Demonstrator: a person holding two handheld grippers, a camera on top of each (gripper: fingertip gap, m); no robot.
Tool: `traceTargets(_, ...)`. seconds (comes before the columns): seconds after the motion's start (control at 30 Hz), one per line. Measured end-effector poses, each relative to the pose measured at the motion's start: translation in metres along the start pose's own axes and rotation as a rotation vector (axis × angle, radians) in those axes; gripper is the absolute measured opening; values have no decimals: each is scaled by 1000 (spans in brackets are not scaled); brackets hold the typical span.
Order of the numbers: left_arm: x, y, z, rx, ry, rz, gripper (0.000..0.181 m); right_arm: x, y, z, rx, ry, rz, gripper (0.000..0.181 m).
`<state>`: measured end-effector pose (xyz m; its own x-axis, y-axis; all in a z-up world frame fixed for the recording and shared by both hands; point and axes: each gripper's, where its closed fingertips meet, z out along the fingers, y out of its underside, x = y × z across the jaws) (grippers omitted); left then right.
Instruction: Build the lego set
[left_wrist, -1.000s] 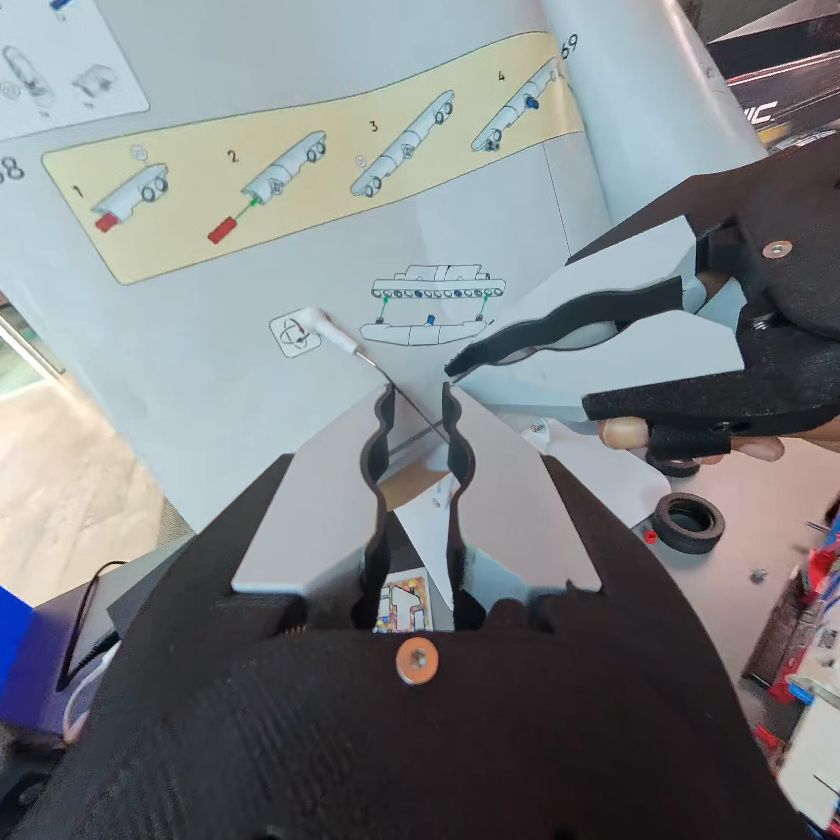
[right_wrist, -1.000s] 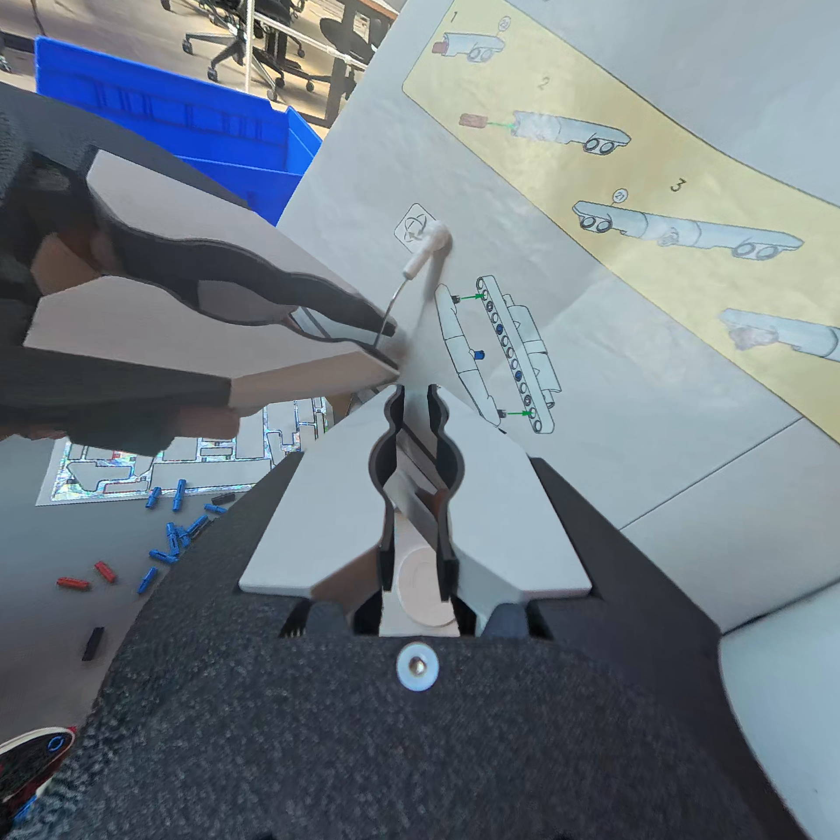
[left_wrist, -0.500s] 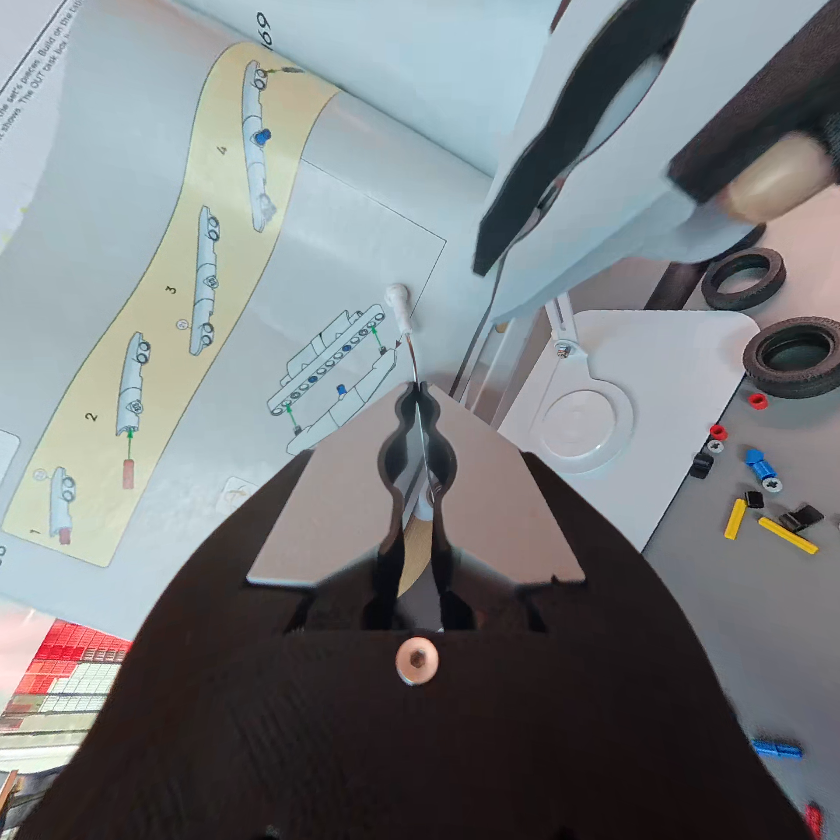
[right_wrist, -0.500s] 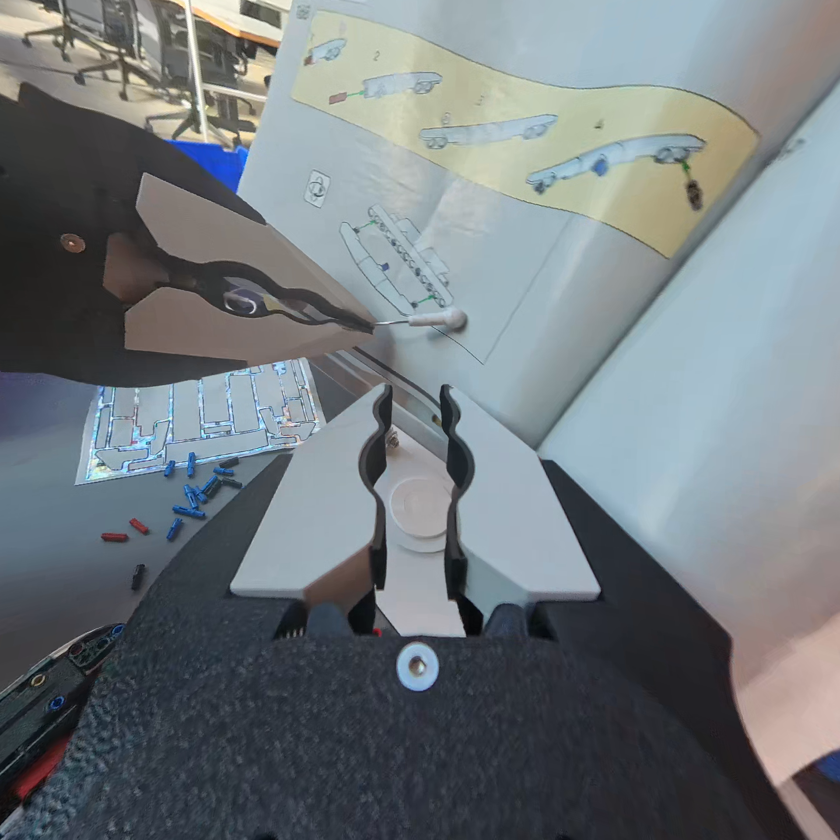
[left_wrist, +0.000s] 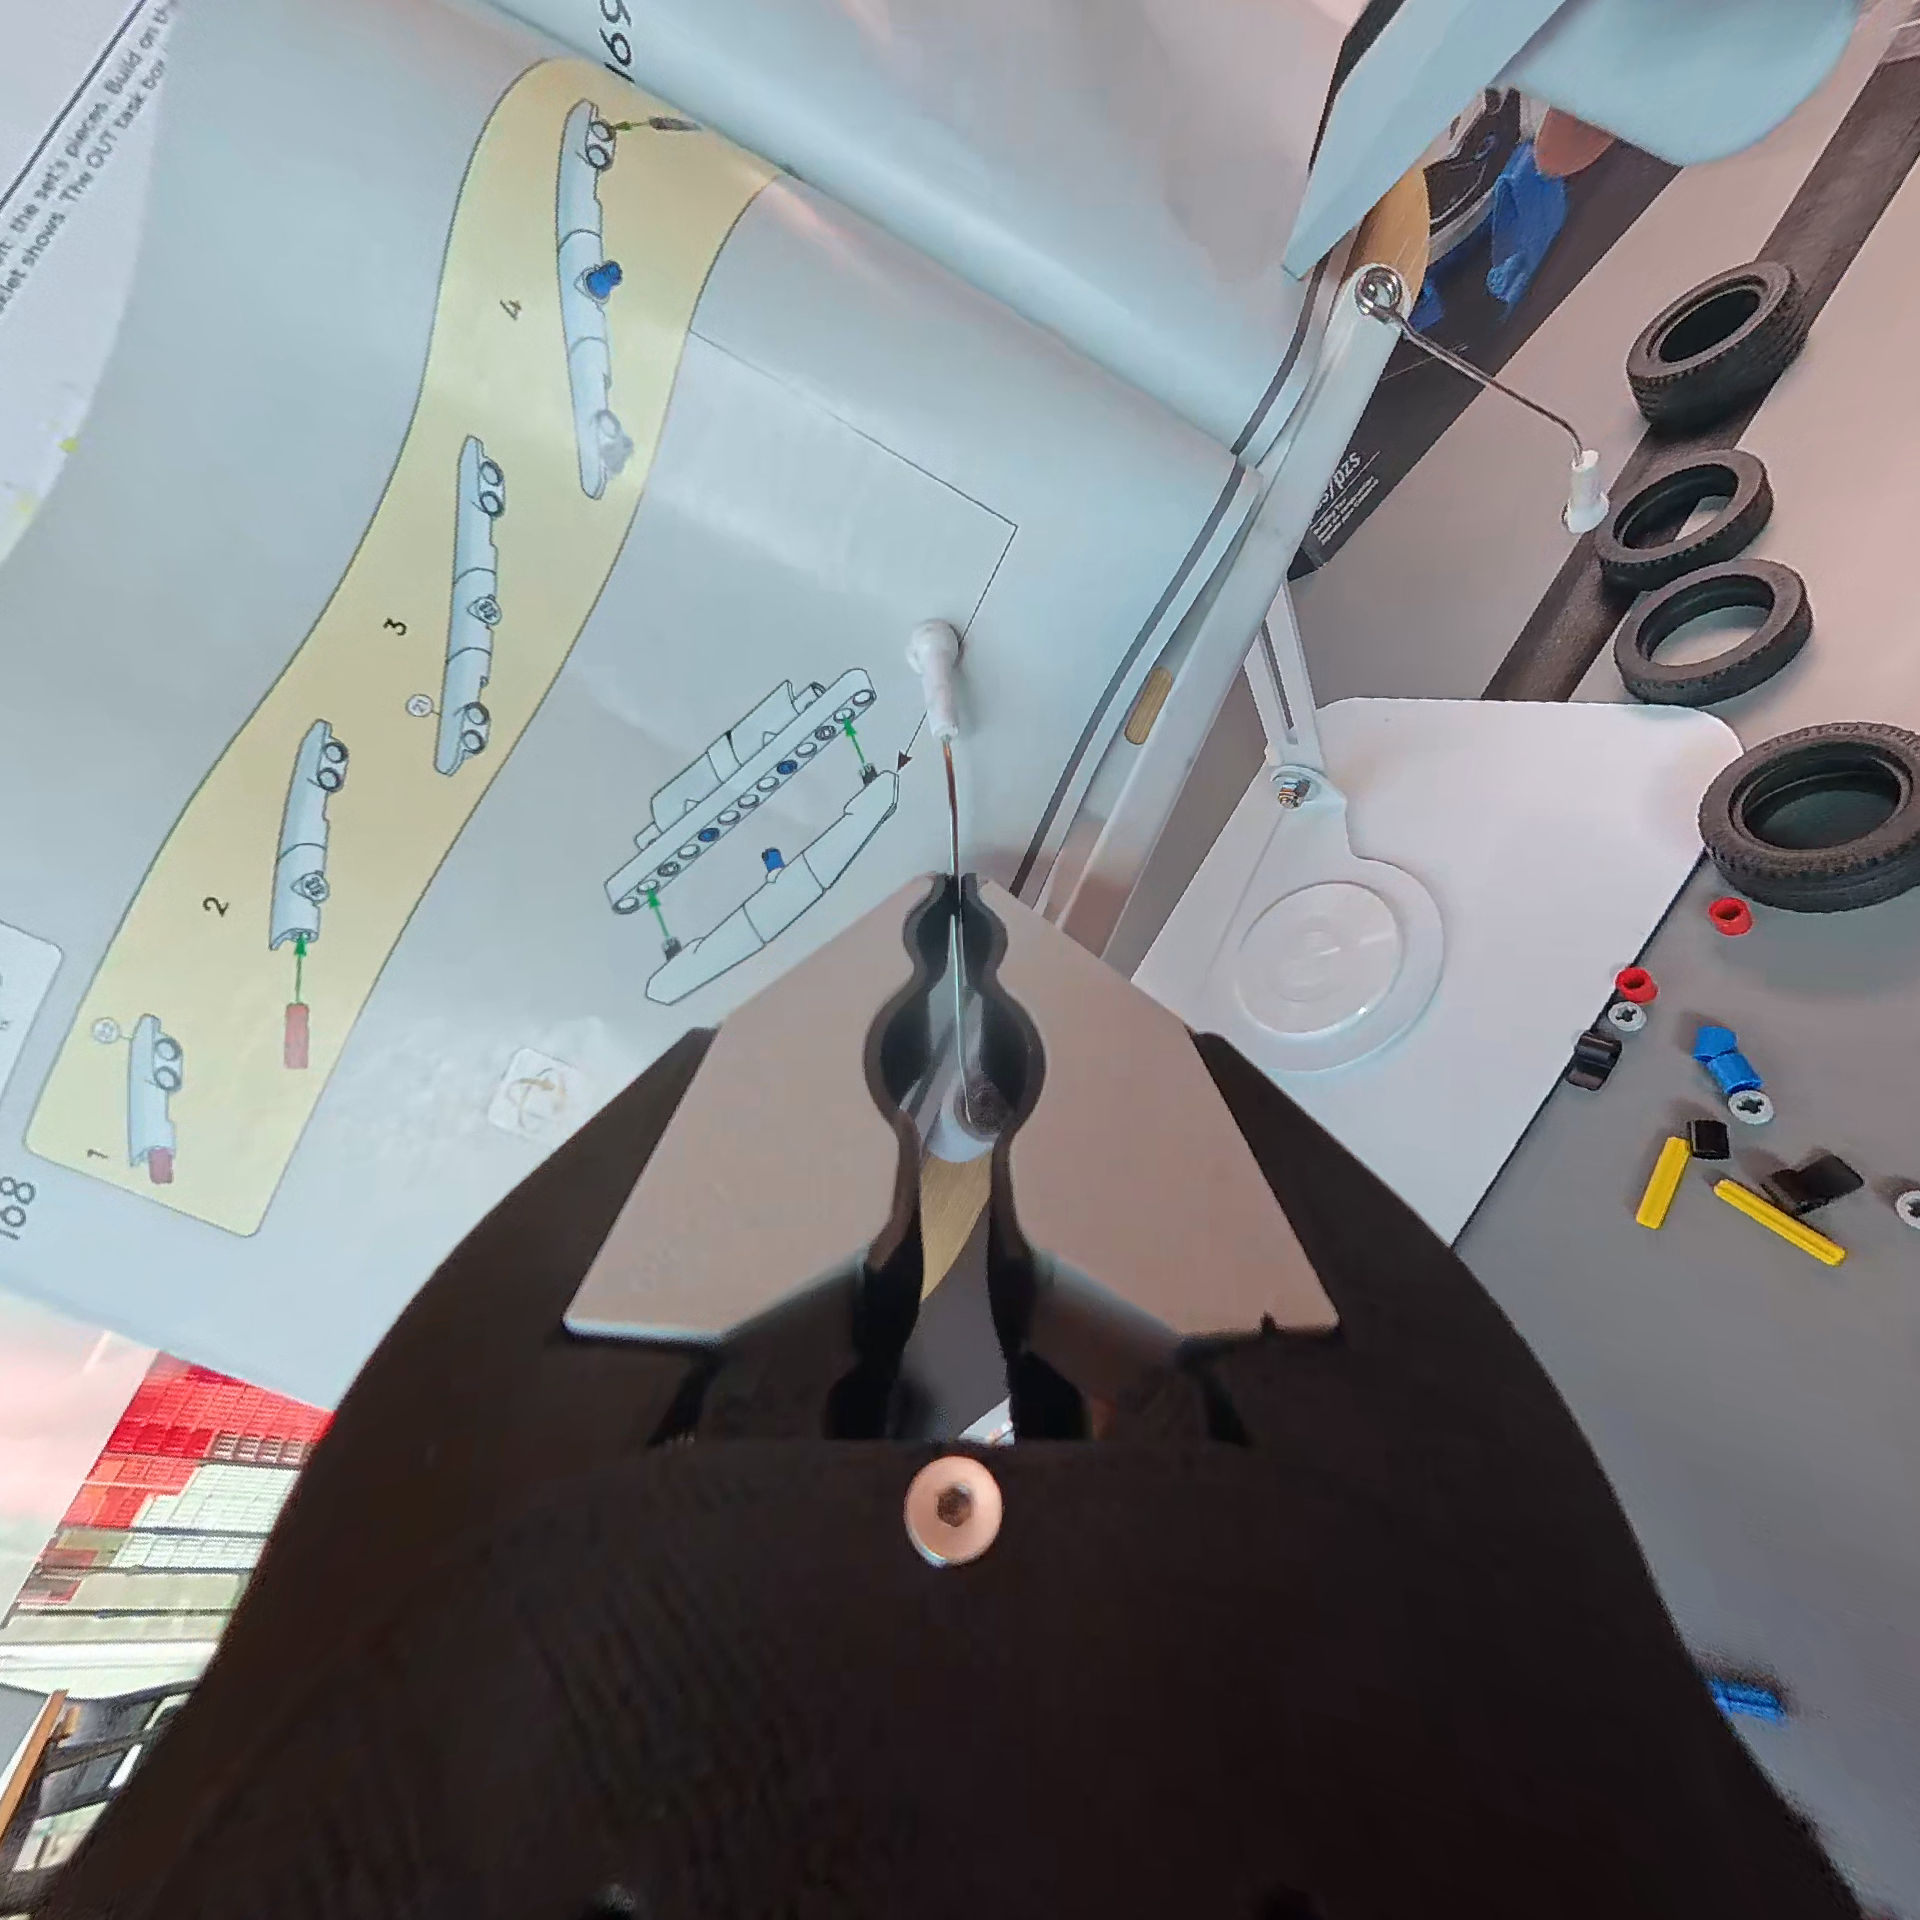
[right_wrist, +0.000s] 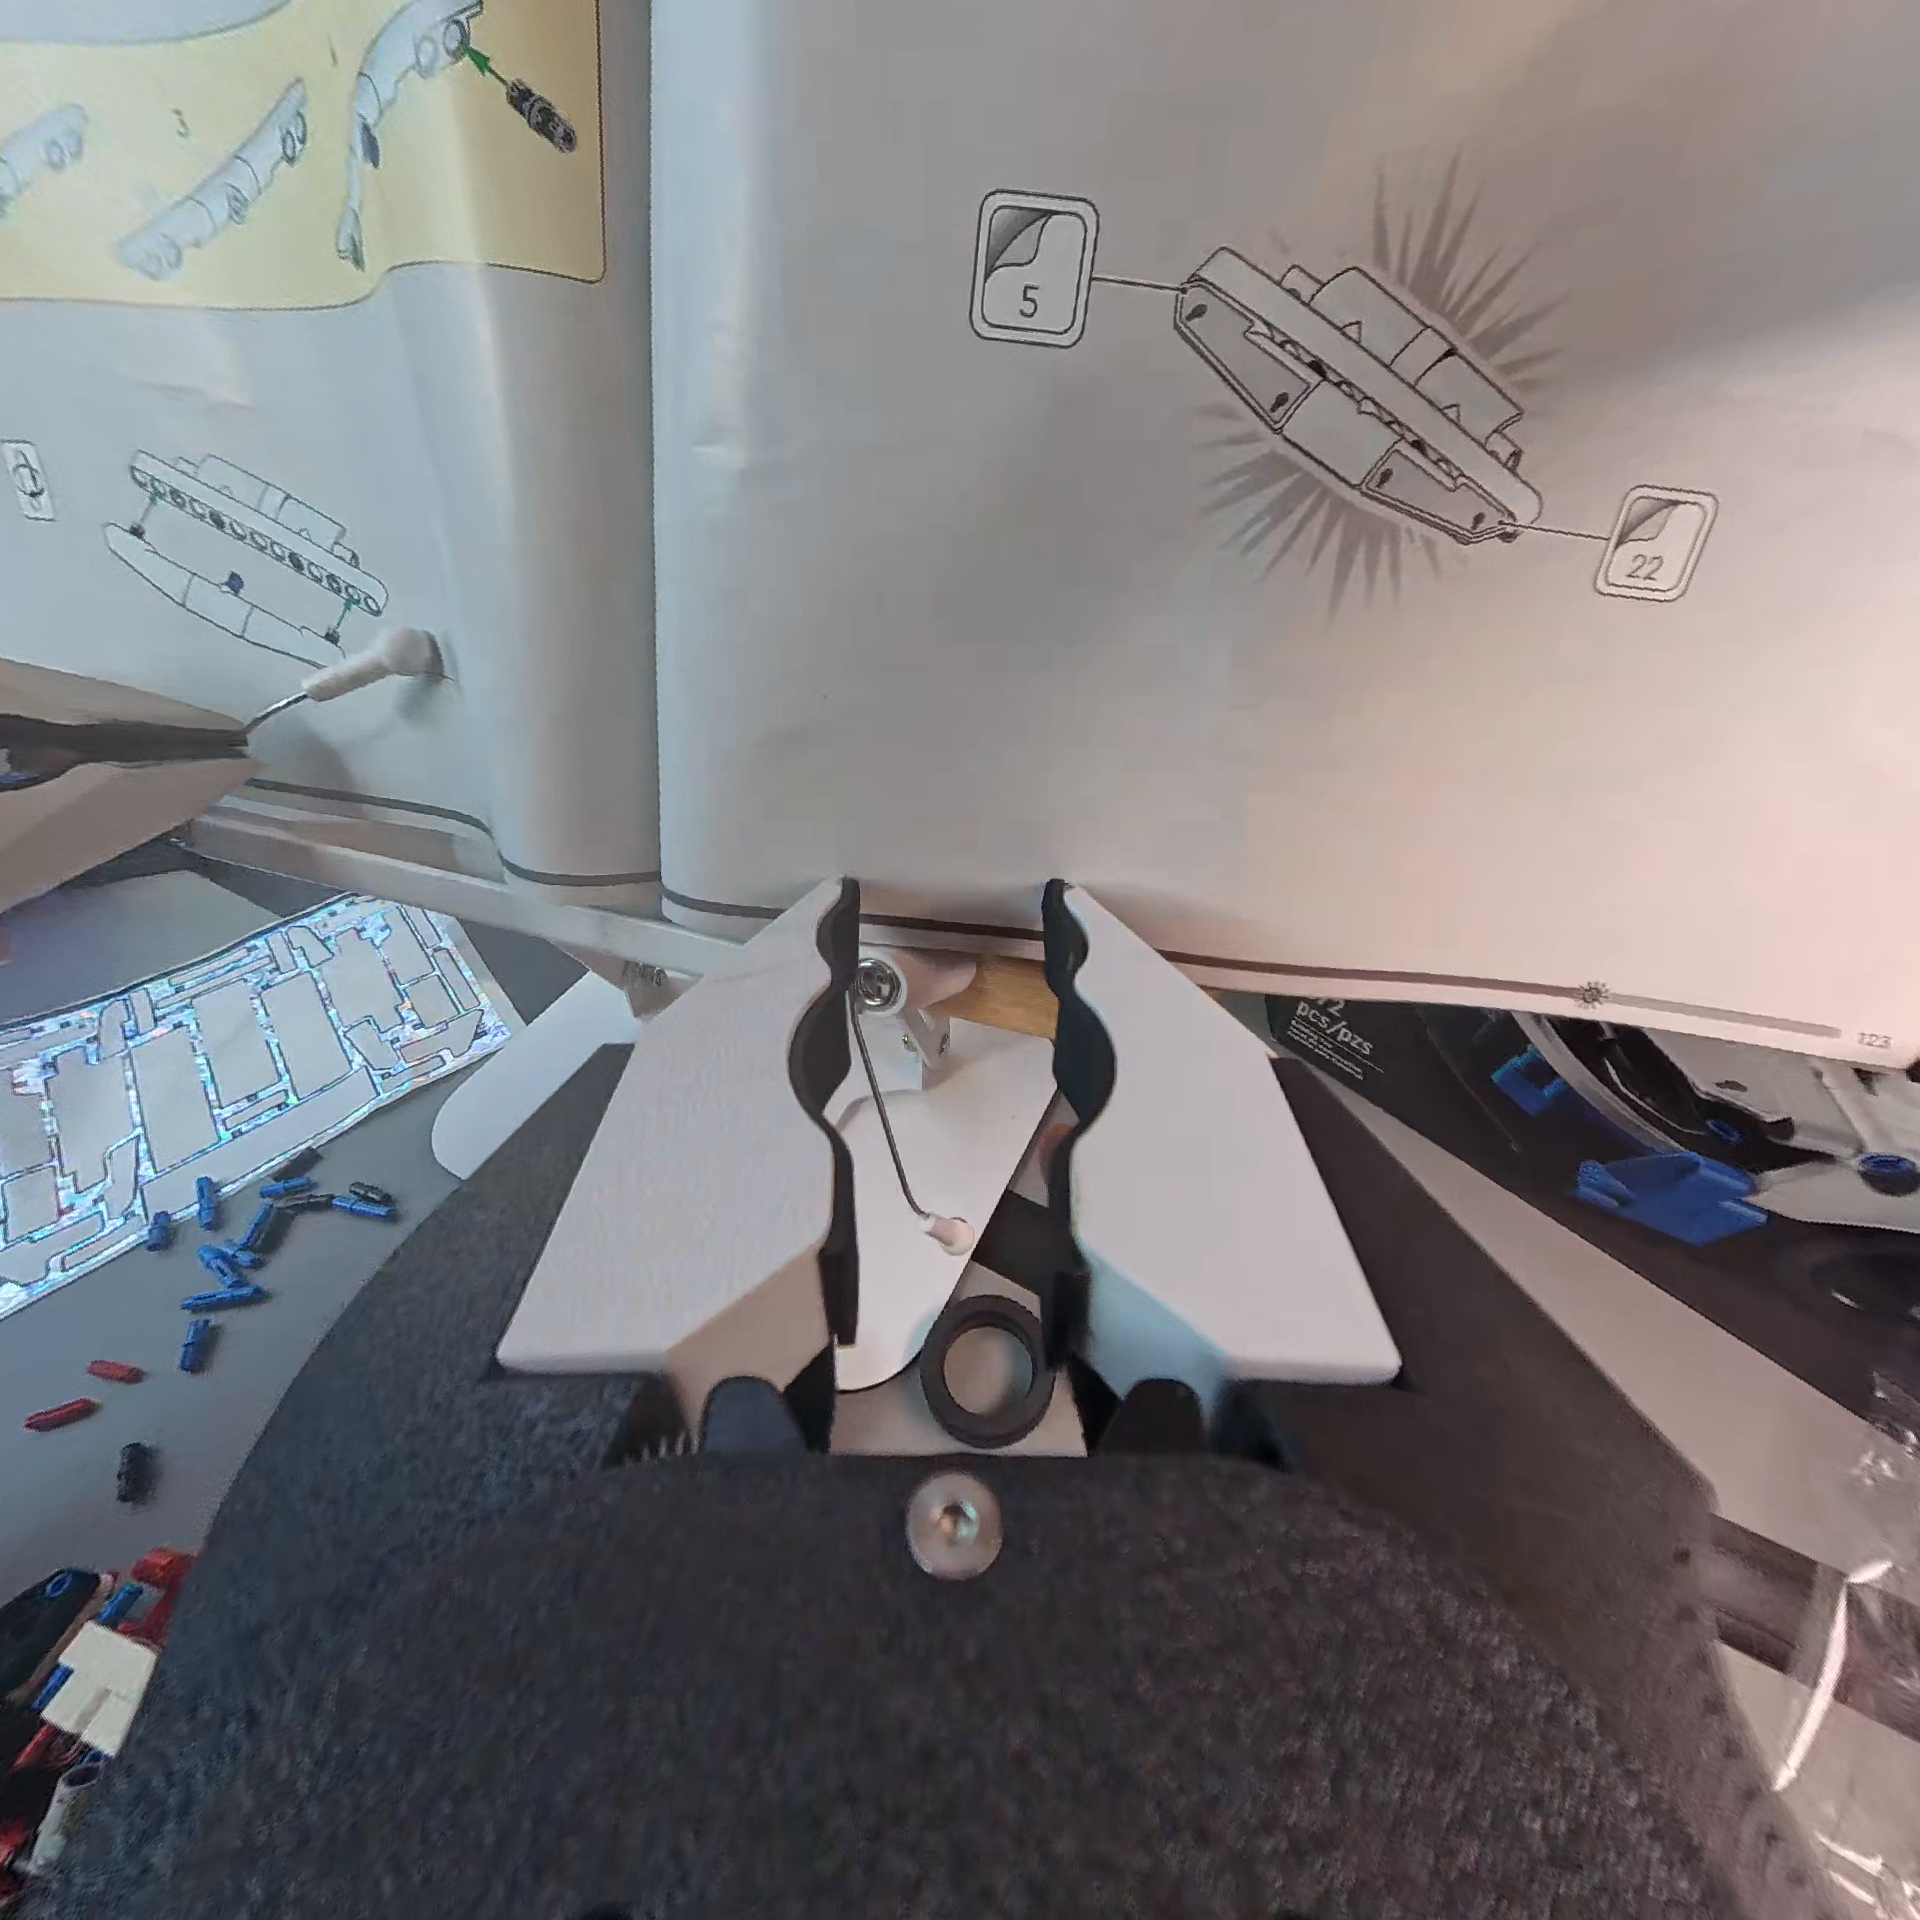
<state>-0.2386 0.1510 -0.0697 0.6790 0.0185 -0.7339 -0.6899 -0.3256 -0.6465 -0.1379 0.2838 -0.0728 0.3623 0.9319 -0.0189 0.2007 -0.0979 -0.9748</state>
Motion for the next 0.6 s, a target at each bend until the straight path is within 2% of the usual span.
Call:
traceTargets(0.03,0,0,-3,4,7,-27,0,0,-1,-3,11,2,1,33)
traceTargets(0.2,2,-1,-23,63,38,-187,10,-5,1,-15,51,-2,-9,34)
traceTargets(0.37,5,-6,-48,121,30,-319,10,-12,-1,-36,91,-16,-19,34)
traceTargets(0.6,30,-17,-80,214,70,-459,9,-19,9,-63,106,-26,-20,34)
